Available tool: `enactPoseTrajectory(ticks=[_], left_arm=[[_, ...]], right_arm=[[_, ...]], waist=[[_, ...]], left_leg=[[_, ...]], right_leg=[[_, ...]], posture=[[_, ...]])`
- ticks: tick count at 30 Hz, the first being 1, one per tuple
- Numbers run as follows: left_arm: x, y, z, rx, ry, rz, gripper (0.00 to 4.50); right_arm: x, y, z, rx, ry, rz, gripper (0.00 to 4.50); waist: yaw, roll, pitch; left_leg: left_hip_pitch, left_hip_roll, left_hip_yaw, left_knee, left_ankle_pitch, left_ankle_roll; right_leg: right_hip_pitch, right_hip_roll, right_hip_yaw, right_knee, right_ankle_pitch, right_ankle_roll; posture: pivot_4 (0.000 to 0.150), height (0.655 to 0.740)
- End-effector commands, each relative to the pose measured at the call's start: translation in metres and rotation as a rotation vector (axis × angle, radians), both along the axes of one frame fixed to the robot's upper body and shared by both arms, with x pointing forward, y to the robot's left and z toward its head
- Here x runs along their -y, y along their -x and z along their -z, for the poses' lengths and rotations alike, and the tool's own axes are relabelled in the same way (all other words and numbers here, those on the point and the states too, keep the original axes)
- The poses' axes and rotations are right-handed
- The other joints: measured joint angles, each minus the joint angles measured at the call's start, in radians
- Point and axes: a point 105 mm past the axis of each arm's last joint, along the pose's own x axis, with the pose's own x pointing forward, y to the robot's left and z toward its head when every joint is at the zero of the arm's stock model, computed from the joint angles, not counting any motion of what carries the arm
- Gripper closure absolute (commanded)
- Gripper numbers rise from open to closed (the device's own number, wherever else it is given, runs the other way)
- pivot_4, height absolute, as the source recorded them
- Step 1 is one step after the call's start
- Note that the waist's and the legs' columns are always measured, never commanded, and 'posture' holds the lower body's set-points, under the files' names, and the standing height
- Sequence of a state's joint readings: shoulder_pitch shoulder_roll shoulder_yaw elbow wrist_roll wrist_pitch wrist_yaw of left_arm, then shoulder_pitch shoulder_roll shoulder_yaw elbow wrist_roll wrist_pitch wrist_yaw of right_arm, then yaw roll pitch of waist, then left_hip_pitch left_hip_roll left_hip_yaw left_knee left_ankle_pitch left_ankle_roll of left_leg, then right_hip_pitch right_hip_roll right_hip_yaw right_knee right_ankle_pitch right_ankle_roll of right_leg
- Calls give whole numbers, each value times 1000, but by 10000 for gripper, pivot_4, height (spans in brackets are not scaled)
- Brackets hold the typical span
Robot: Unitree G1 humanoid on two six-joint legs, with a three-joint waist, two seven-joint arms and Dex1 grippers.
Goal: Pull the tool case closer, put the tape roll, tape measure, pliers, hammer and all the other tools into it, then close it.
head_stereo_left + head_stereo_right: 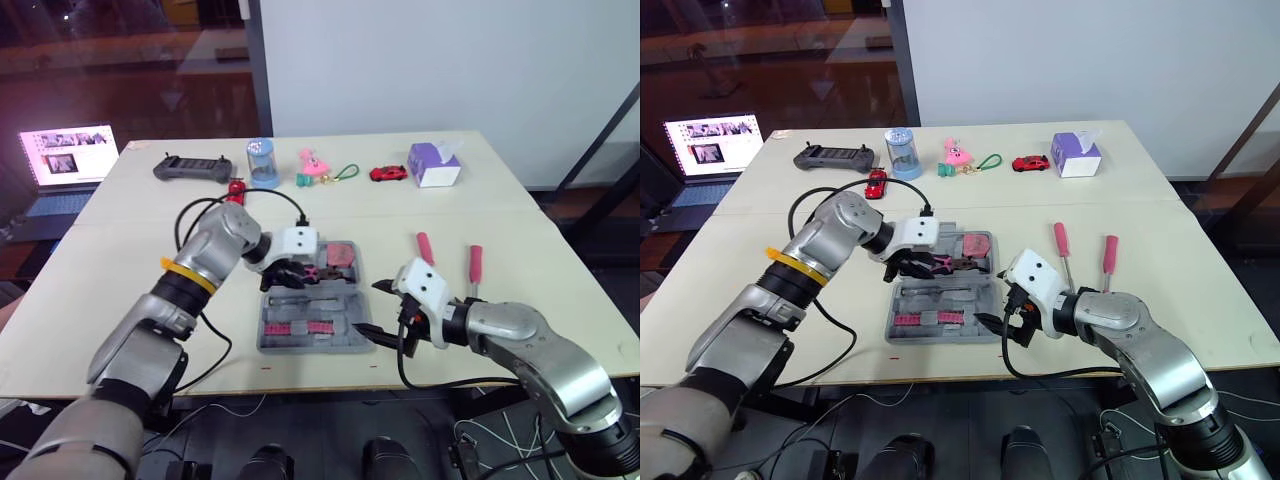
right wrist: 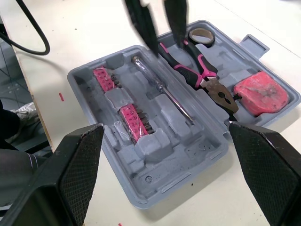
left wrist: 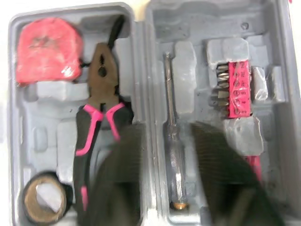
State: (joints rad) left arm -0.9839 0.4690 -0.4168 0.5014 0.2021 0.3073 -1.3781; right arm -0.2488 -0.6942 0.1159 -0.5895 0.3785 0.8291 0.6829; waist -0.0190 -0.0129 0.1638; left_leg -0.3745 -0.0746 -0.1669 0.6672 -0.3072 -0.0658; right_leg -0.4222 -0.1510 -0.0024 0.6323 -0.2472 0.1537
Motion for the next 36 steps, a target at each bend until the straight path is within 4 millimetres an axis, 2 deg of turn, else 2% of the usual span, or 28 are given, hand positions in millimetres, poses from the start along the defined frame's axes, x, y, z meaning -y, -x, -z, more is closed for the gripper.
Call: enactPoseTrajectory(ticks=[1, 11, 22, 28, 31, 33, 36], left_arm=[[-3, 4, 0, -31, 78, -16, 44629], [-6, 4, 34, -16, 133, -79, 44629], [-23, 0, 77, -31, 56, -153, 44629], [-27, 4, 88, -54, 37, -152, 44629], [-23, 1, 80, -46, 80, -165, 44629], [-18, -5, 59, -22, 151, -164, 44629], [-13, -8, 14, 6, 302, -152, 44629]], right_arm=[[-4, 4, -7, 32, -17, -20, 0], [-2, 5, -7, 28, -8, -17, 0], [0, 7, -7, 19, 1, -19, 0], [1, 8, -8, 15, 5, -19, 0], [3, 8, -7, 12, 8, -17, 0], [6, 7, -7, 10, 11, -11, 0], [13, 4, -7, 12, 13, 12, 0]], waist=[[0, 0, 0], [3, 0, 0], [4, 0, -1], [4, 1, -2], [4, 1, -2], [4, 1, -2], [3, 1, -1]], left_leg=[[0, 0, 0, 0, 0, 0], [0, 0, 0, 0, 0, 0], [1, 0, 0, 0, 0, 0], [2, 0, 0, 0, 0, 0], [3, 0, 0, 0, 0, 0], [3, 0, 0, 0, 0, 0], [2, 0, 0, 0, 0, 0]], right_leg=[[0, 0, 0, 0, 0, 0], [0, 0, 0, 0, 0, 0], [1, 0, 0, 0, 0, 0], [3, 0, 0, 0, 0, 0], [3, 0, 0, 0, 0, 0], [3, 0, 0, 0, 0, 0], [2, 0, 0, 0, 0, 0]], posture=[[1500, 7400], [1500, 7400], [1500, 7400], [1500, 7400], [1500, 7400], [1500, 7400], [1500, 7400]])
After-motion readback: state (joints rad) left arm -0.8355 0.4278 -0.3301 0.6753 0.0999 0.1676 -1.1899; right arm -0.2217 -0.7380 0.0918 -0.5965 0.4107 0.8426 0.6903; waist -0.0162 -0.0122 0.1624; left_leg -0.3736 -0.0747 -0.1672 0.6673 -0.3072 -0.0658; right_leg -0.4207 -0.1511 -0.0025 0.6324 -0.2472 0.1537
